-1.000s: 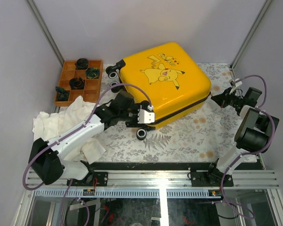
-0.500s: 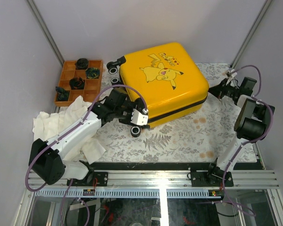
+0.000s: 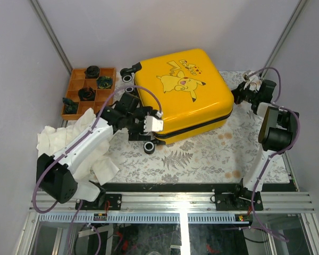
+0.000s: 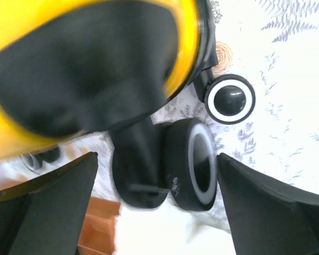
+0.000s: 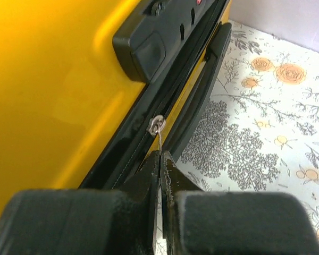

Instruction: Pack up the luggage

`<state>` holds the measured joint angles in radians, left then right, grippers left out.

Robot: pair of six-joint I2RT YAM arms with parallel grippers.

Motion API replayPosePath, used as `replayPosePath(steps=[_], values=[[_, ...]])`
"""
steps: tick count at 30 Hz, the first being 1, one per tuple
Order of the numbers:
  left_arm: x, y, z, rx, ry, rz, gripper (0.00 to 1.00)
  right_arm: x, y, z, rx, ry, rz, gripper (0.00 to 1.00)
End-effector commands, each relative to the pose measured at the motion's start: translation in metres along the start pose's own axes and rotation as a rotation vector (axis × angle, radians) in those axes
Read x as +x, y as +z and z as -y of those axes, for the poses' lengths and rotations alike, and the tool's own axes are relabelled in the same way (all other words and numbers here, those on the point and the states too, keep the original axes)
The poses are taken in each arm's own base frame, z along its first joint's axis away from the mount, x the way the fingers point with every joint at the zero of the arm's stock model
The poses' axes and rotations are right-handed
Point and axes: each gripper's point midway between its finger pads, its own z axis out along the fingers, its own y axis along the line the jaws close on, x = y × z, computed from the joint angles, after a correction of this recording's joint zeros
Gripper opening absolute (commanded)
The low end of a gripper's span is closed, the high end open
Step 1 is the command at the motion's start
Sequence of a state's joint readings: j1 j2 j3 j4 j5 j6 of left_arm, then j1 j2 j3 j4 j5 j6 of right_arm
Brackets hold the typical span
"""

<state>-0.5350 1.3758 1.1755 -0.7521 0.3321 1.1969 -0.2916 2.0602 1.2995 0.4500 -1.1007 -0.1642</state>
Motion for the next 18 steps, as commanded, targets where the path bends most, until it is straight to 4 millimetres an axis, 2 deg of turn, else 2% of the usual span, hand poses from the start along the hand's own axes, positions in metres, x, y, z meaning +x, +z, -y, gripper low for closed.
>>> replayPosePath(steps=[1,3,6,8,10,12,15,18], values=[[-0.016,-0.038,-0.01,0.003,-0.4,0.048,0.99,-0.025,-0.008,-0.011,0.019,-0.127,0.022,0.0],[-0.03,-0.054,-0.027,-0.051,-0.605,0.129,1.0,-0.021,-0.008,-0.017,0.006,-0.127,0.013,0.0],[-0.04,-0.07,-0.04,-0.091,-0.759,0.2,1.0,-0.019,-0.006,-0.024,-0.009,-0.118,0.007,0.0],[-0.03,-0.073,-0.065,-0.193,-0.866,0.221,1.0,-0.018,-0.003,-0.029,-0.024,-0.112,0.006,0.0],[-0.005,-0.078,-0.103,-0.285,-1.033,0.269,1.0,-0.015,-0.001,-0.036,-0.036,-0.105,0.001,0.0],[0.014,-0.075,-0.136,-0.293,-1.202,0.341,1.0,-0.013,0.001,-0.044,-0.05,-0.102,-0.002,0.0],[0.011,-0.066,-0.169,-0.274,-1.261,0.456,1.0,-0.01,0.002,-0.057,-0.069,-0.103,-0.01,0.0],[0.012,-0.046,-0.188,-0.227,-1.364,0.495,1.0,-0.01,0.001,-0.07,-0.083,-0.112,-0.014,0.0]])
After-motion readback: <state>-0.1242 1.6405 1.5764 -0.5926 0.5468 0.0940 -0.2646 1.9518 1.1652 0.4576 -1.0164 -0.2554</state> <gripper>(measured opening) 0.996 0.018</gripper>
